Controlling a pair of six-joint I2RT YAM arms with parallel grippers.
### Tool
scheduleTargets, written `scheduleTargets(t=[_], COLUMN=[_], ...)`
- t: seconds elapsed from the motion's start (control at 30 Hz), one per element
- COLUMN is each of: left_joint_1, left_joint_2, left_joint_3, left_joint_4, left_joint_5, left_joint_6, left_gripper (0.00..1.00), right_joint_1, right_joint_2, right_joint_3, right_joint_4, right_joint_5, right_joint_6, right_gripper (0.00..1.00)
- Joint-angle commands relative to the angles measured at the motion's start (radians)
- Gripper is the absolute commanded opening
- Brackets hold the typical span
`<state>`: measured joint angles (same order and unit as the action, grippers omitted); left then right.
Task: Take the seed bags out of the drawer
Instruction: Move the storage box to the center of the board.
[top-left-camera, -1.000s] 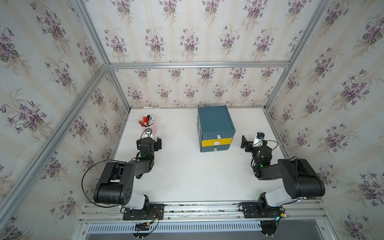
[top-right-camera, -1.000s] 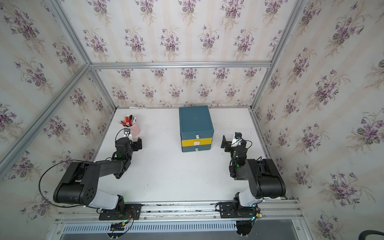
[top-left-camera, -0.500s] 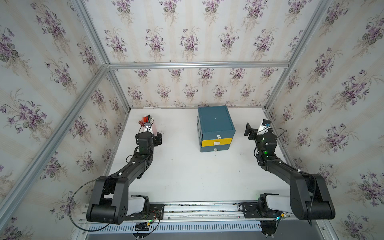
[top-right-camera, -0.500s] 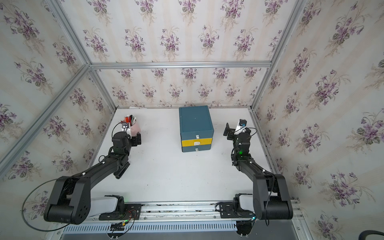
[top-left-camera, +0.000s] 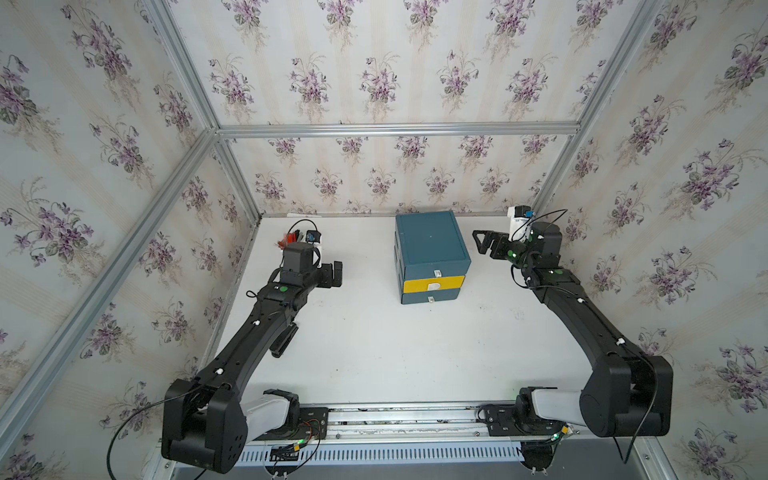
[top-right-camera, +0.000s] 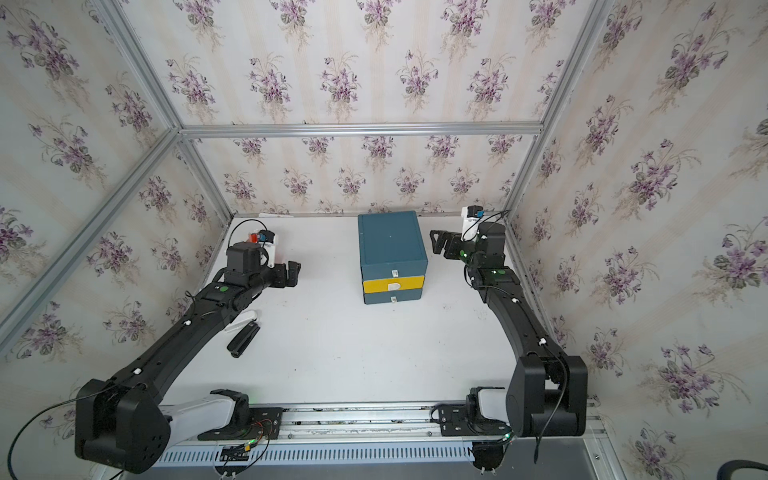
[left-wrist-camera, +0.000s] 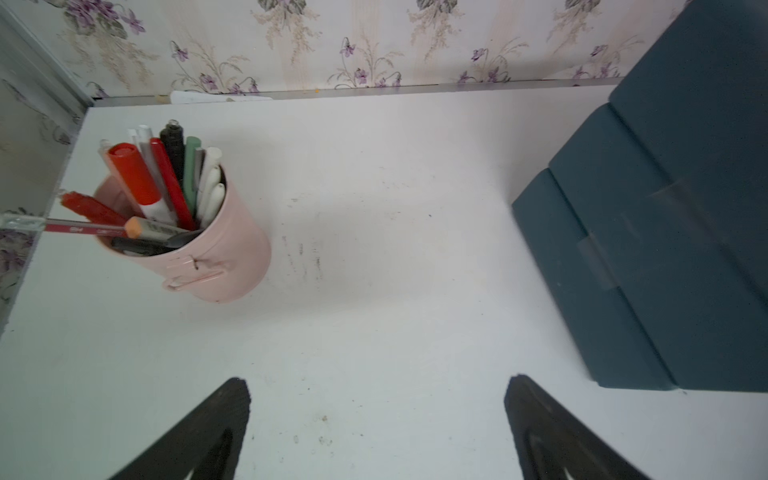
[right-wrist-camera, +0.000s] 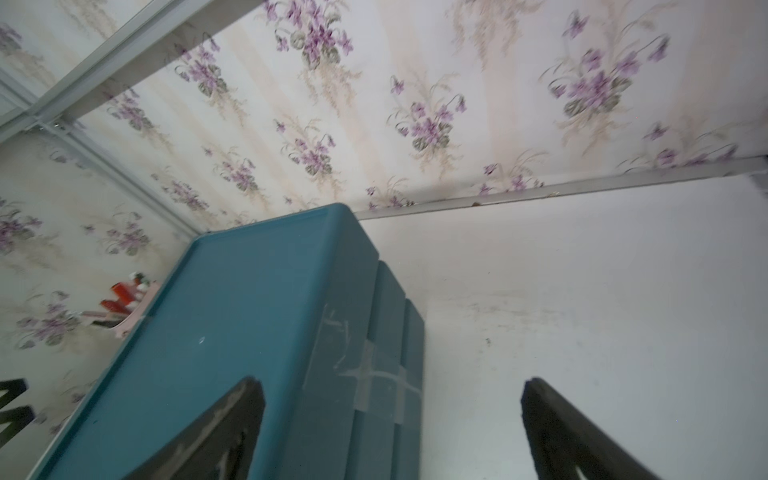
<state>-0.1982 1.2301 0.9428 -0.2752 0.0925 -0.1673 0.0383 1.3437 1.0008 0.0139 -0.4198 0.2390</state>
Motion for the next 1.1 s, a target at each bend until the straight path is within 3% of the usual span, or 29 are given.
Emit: scheduleTargets(t=[0.0,0.17,0.5,1.07], left_joint_1=[-0.021,-0.05,-0.076,-0.073], left_joint_2=[0.024,0.073,0.099,0.102], left_joint_3=[0.066,0.16,0.226,0.345], left_joint_4=[-0.12,-0.194,-0.244,-0.347], left_joint_5=[0.114,0.153,0.182,0.099], left_joint_6=[-0.04,-0.081,-0.152,-0.149], left_gripper=[1.0,1.0,1.0,1.0], right_joint_1=[0.006,0.025,0.148,0.378], right_joint_2=[0.026,0.063,0.164,0.564], right_joint_3=[0.041,0.1,0.153,0.6], right_joint_4=[-0.09,-0.149,-0.192,-0.282], right_joint_5=[-0.165,-0.259,-0.24,-0.211], right_joint_6=[0.036,0.04,0.026,-0.012], right_gripper=[1.0,1.0,1.0,0.96])
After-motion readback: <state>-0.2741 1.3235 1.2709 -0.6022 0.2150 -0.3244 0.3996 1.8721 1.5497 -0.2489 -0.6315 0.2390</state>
